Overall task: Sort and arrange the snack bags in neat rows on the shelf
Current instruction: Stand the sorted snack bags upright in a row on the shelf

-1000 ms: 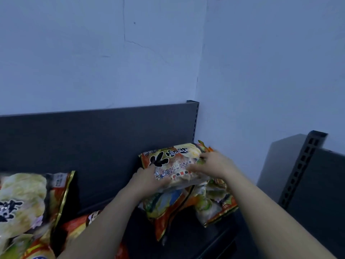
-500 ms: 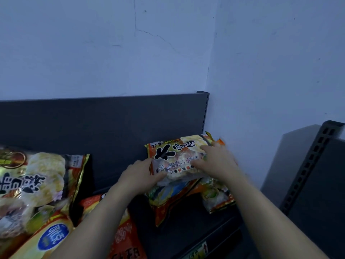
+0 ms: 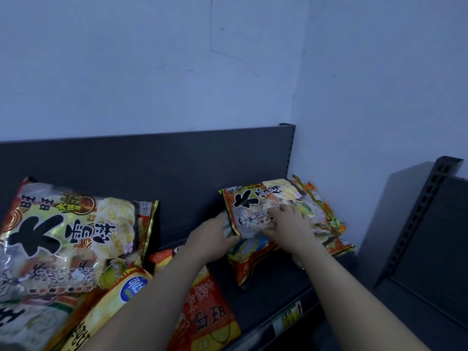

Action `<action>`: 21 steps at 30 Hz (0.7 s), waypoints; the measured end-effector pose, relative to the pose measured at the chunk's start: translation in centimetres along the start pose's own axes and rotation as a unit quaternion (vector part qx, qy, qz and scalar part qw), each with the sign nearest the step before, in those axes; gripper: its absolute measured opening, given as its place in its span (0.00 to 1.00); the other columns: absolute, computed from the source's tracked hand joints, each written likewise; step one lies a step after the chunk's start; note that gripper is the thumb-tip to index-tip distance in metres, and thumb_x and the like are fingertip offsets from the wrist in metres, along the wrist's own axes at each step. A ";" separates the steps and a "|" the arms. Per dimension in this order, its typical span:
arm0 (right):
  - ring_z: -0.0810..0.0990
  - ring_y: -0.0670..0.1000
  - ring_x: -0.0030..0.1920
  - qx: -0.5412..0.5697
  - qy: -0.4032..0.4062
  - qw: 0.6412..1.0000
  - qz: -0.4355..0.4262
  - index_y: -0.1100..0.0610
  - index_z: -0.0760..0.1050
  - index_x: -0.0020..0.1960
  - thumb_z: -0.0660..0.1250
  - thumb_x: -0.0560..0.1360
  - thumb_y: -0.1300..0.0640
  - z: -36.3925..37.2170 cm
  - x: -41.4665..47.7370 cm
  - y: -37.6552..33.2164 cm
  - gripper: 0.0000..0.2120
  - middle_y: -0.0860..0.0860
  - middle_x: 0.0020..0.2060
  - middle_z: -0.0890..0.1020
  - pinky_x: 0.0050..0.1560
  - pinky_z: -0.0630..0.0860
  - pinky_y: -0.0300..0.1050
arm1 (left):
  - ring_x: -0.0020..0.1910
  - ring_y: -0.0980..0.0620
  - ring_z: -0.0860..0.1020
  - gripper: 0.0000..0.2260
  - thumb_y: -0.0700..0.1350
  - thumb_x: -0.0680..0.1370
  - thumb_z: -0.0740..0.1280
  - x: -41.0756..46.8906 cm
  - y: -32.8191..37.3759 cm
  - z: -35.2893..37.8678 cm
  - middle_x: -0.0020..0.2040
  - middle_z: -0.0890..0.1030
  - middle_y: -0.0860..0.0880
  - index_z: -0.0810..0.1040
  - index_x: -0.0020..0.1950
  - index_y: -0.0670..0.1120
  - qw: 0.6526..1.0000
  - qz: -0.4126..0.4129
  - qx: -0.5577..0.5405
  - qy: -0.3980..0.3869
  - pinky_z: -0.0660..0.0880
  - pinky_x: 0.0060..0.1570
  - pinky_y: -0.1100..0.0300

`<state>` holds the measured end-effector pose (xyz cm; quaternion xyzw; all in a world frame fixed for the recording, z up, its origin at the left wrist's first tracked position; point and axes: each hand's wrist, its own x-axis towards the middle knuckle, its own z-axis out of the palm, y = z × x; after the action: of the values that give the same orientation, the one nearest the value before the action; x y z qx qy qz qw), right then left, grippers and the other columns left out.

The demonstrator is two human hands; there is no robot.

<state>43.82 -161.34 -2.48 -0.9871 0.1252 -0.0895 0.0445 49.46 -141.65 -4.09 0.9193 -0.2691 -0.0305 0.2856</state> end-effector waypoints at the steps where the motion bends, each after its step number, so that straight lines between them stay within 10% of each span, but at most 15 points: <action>1: 0.63 0.56 0.72 0.004 0.007 1.000 -0.001 0.46 0.68 0.69 0.64 0.75 0.45 0.2 0.0 0.1 0.23 0.51 0.69 0.69 0.70 0.60 0.57 | 0.60 0.49 0.76 0.26 0.60 0.75 0.67 0.6 0.4 0.2 0.64 0.76 0.53 0.67 0.72 0.56 1.000 0.009 0.000 -0.002 0.76 0.56 0.51; 14: 0.54 0.57 0.76 0.062 0.028 0.998 -0.014 0.47 0.64 0.73 0.65 0.77 0.47 1.3 -2.0 -1.4 0.26 0.54 0.76 0.59 0.75 0.53 0.57 | 0.61 0.47 0.75 0.25 0.60 0.77 0.64 -2.4 -0.7 -0.5 0.65 0.74 0.51 0.66 0.72 0.56 1.000 -0.003 0.022 -0.006 0.75 0.57 0.51; 21: 0.60 0.54 0.75 0.129 0.019 0.989 -0.076 0.51 0.66 0.73 0.66 0.78 0.48 1.6 -5.7 -6.2 0.26 0.53 0.75 0.64 0.73 0.59 0.51 | 0.76 0.49 0.58 0.47 0.64 0.71 0.71 -13.1 -6.8 -4.6 0.79 0.55 0.50 0.50 0.80 0.50 0.991 -0.127 0.028 0.023 0.63 0.72 0.54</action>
<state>40.18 -153.84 -4.26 -0.9779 0.0380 -0.1267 0.1618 42.44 -127.91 -5.22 0.9541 -0.1440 -0.0379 0.2600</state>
